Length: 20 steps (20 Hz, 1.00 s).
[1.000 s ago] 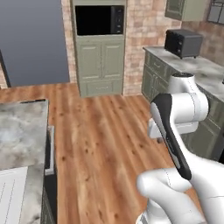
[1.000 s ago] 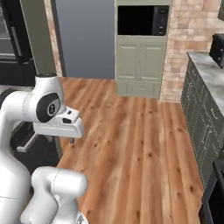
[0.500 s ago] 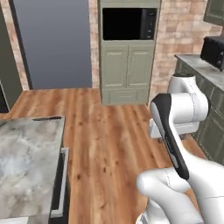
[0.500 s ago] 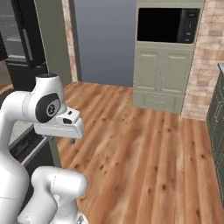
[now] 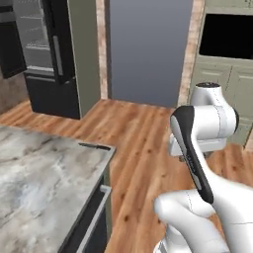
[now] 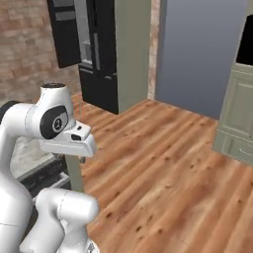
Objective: Retrieve the butter from the fridge and place it on a plate on the dining table. Then retrieve the butter knife by the fridge and place it near the plate.
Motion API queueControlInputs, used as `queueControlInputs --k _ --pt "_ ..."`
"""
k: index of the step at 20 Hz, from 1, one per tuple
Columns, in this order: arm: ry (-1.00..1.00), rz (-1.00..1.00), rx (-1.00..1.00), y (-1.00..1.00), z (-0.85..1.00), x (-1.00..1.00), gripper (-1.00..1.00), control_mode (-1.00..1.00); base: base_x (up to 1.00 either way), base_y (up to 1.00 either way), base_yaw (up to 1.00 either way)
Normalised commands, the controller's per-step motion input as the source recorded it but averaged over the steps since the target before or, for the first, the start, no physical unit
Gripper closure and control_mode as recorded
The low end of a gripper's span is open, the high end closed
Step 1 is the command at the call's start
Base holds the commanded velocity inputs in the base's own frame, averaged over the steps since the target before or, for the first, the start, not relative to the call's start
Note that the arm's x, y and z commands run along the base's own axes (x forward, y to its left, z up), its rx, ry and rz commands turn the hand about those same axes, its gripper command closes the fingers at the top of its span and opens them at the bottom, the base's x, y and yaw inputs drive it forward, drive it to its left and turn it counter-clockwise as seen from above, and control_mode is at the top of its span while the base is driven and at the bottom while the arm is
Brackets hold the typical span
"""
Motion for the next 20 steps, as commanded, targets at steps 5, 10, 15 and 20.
queueControlInputs --k 5,10,15,20 --pt "0.00 0.00 0.00 0.00 0.00 0.00 -1.00 1.00 0.68 -0.64 0.72" --pt "0.00 0.00 0.00 0.00 0.00 0.00 -1.00 1.00 0.39 -0.69 0.75" --pt "0.00 0.00 0.00 0.00 0.00 0.00 -1.00 1.00 0.10 -0.62 0.79" --pt "0.00 0.00 0.00 0.00 0.00 0.00 -1.00 1.00 0.14 -0.56 0.63"
